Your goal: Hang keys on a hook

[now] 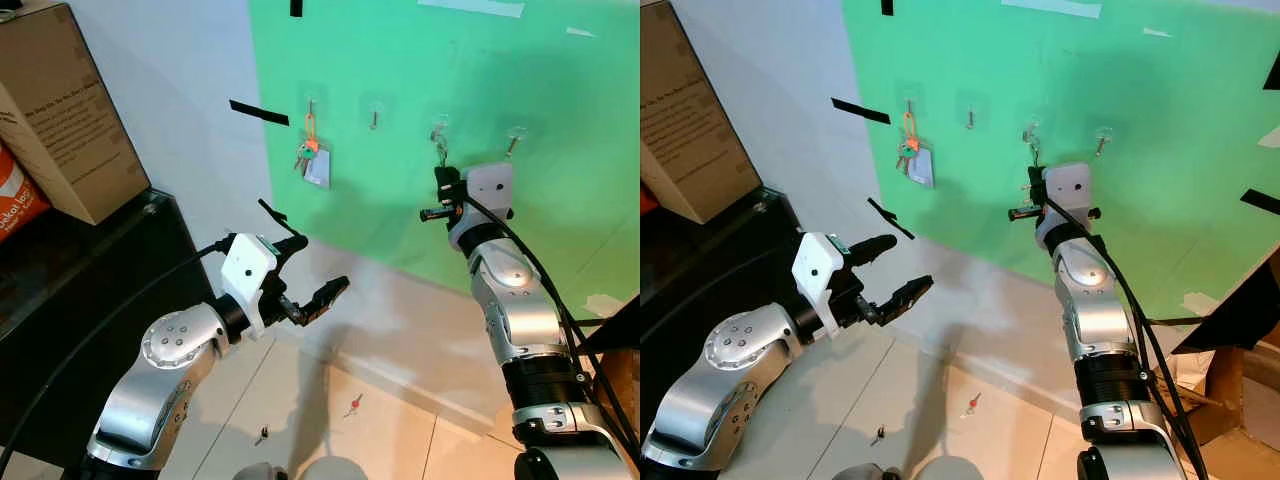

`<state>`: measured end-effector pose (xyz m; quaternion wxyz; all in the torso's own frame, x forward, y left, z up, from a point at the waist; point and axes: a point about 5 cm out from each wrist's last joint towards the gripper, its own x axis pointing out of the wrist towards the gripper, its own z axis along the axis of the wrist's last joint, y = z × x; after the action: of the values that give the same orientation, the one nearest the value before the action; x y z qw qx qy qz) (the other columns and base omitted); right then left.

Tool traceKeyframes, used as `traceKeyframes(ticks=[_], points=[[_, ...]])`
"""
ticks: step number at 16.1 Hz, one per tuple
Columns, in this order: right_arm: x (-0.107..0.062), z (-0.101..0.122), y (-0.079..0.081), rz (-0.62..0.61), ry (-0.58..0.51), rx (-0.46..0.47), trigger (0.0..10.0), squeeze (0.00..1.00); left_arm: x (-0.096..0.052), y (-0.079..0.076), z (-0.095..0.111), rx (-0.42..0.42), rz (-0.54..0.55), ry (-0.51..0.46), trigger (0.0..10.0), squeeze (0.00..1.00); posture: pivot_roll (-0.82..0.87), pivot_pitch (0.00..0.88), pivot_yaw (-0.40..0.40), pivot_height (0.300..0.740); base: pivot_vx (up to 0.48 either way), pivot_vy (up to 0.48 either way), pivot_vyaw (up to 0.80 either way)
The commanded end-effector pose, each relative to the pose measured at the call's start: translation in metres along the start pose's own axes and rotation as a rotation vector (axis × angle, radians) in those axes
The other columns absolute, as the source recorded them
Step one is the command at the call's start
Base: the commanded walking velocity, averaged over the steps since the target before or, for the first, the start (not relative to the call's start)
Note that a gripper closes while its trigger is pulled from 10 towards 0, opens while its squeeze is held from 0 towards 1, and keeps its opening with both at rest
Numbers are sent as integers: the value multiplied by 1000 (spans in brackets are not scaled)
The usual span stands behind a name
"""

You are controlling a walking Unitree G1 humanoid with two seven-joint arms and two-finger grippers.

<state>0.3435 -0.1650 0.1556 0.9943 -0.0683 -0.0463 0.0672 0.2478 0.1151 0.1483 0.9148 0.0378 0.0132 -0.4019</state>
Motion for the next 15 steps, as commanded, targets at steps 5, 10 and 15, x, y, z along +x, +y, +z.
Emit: traceKeyframes(ticks=[5,10,15], points=[[4,5,10,38,-4,2,10000,0,0,1,4,25,10,-11,10000,0,12,0,48,740,0,0,0],[3,-6,15,48,56,35,10000,0,4,5,15,22,31,-60,10000,0,12,0,48,740,0,0,0],[-3,-18,19,54,116,104,10000,1000,6,5,19,19,29,-79,10000,0,11,0,49,740,0,0,0]])
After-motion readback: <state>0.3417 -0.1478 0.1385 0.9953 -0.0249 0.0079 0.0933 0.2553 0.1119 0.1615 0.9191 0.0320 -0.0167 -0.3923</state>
